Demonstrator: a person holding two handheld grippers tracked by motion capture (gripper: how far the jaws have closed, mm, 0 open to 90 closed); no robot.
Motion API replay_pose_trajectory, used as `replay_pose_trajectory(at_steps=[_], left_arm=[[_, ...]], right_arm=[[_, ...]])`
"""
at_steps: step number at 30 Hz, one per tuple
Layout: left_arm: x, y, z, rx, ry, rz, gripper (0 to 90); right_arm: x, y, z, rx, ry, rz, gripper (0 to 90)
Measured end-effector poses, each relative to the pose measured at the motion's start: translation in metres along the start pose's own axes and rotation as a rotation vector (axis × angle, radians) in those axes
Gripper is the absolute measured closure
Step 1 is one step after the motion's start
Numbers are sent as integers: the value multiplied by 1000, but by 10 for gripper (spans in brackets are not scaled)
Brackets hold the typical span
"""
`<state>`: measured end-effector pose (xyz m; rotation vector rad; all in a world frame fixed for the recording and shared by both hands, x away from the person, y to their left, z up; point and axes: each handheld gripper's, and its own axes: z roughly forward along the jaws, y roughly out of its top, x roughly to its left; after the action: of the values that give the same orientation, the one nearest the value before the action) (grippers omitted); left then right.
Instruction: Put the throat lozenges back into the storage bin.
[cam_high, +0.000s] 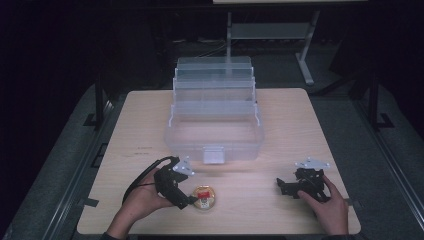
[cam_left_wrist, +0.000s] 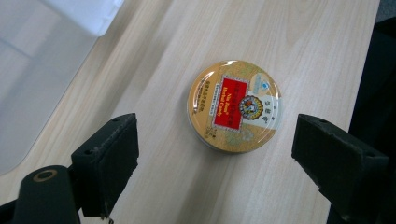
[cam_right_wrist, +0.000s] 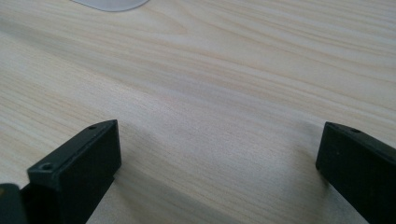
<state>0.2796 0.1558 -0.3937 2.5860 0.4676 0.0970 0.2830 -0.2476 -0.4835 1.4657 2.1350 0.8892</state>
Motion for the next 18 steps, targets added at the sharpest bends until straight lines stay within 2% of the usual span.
replay_pose_trajectory(at_steps=[10,11,18], left_arm=[[-4,10,9,8,-8,29,130],[-5,12,12,21,-14,43,129],[-9,19,25,46,-24,56,126]], right_arm=[[0,0,0,0,0,0,0],[0,0,0,0,0,0,0],[0,0,0,0,0,0,0]])
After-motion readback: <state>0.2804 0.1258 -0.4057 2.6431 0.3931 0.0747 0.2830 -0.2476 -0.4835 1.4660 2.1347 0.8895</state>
